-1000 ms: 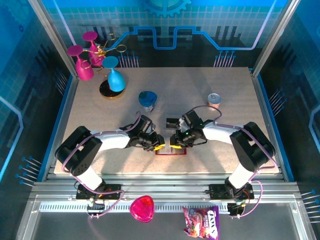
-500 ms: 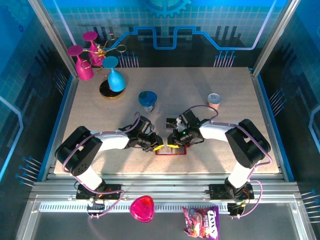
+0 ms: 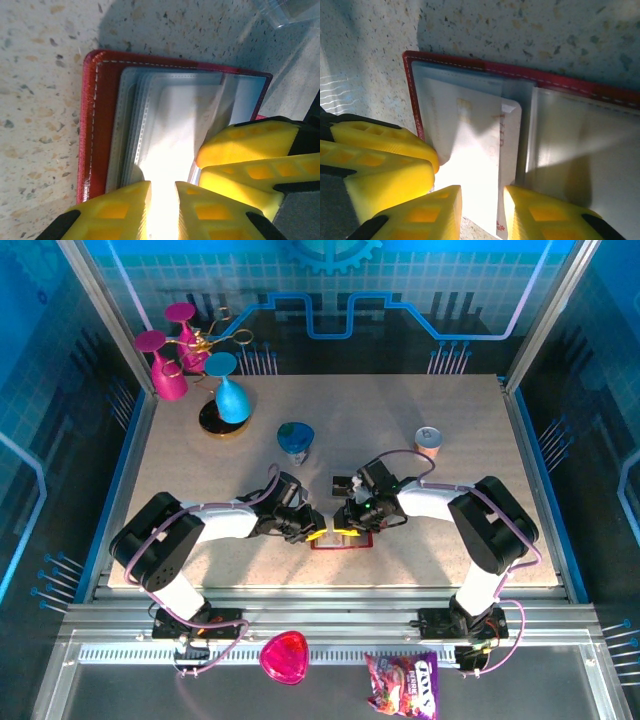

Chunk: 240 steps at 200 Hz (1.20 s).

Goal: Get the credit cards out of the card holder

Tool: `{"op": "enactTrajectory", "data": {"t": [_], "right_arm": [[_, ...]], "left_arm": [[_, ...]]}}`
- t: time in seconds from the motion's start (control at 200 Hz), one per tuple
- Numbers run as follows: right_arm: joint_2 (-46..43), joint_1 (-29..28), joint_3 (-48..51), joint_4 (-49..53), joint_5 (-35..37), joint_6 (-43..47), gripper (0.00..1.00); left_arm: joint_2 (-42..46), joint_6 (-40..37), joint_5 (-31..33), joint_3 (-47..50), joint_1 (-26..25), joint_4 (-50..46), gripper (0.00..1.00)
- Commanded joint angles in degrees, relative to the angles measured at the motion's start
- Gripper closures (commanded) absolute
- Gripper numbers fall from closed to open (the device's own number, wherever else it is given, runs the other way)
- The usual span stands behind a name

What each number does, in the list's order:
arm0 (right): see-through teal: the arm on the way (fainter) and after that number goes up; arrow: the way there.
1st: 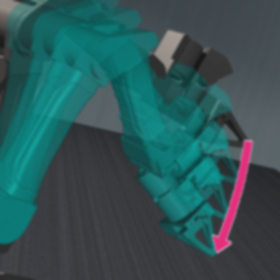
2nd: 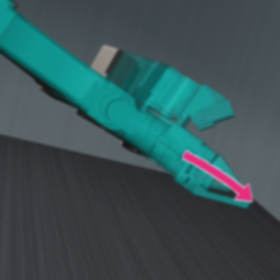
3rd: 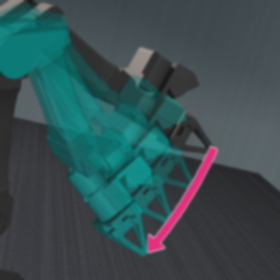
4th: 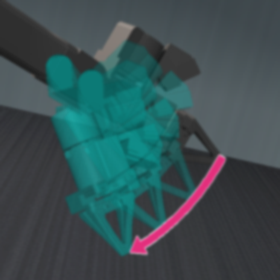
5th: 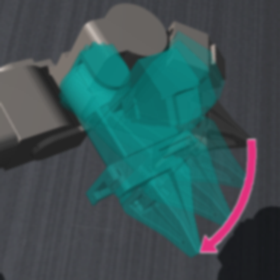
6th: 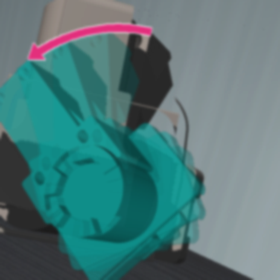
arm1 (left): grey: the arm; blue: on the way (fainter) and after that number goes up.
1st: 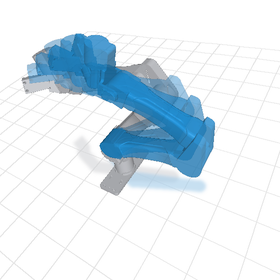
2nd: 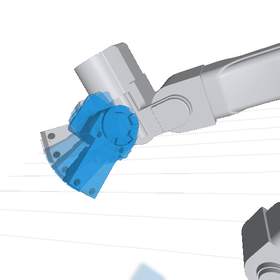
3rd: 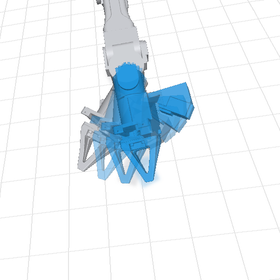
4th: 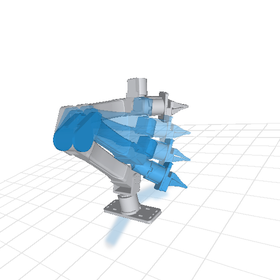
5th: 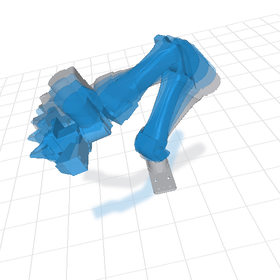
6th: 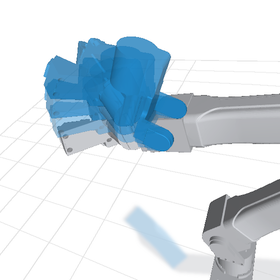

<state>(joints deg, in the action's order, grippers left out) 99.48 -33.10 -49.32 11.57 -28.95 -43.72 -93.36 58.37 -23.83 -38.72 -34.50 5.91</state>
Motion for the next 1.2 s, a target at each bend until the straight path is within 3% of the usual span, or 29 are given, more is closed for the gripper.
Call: {"op": "enactTrajectory", "data": {"t": [0.0, 0.59, 1.196], "right_arm": [[-0.4, -0.4, -2.3, 4.4, 2.7, 1.6, 0.71], [-4.2, 1.1, -2.4, 6.5, 2.9, 2.6, 0.72], [-2.4, 4.2, -1.4, 4.4, -0.6, 4.0, 0.75]], "left_arm": [[1.4, -0.8, 0.5, 1.0, 0.6, -0.3, 0.81], [1.6, -1.2, 0.2, -0.2, 0.8, -0.4, 0.81], [-2.5, -3.2, -2.7, -4.4, 0.7, -2.3, 0.86]]}}
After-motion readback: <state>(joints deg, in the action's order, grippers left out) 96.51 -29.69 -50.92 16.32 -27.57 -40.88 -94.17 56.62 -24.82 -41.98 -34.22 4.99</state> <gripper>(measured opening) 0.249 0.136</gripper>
